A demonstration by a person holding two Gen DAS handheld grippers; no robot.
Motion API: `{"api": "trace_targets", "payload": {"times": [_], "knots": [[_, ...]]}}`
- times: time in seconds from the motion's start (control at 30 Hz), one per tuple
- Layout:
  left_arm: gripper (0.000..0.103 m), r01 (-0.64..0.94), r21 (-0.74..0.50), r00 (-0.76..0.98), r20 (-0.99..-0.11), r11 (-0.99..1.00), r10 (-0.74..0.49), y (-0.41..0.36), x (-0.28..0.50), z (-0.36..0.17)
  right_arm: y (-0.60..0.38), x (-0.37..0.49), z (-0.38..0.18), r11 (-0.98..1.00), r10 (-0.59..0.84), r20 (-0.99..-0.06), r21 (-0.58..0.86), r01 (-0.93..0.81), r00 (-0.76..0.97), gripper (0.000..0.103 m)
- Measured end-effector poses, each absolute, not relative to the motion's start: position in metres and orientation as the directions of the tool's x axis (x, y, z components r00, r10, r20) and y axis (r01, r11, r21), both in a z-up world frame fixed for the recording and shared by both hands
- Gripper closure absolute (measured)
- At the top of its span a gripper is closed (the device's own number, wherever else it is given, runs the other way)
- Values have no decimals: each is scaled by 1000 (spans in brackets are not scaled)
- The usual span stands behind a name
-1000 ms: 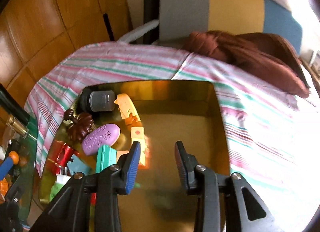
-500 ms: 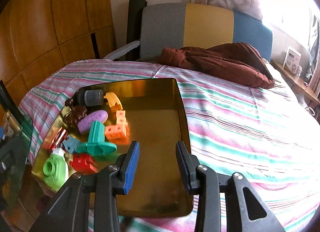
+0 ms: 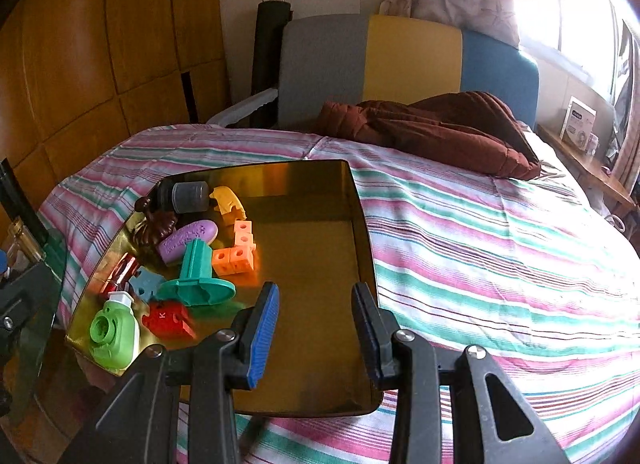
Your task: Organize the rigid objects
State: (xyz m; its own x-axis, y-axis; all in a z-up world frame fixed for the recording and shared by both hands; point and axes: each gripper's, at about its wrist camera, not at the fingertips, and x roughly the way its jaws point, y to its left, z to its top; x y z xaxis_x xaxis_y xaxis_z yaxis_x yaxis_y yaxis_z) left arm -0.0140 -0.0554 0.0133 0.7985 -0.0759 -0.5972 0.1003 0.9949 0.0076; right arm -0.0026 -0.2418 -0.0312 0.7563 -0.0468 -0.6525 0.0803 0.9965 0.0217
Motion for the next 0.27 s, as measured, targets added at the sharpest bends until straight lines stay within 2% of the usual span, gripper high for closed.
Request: {"api": "trace_targets", "payload": {"times": [0.27], "knots": [[0, 79, 0, 799, -598, 997, -63, -49, -13, 10, -237, -2, -30, 998, -39, -648, 19, 68, 761, 66]]}}
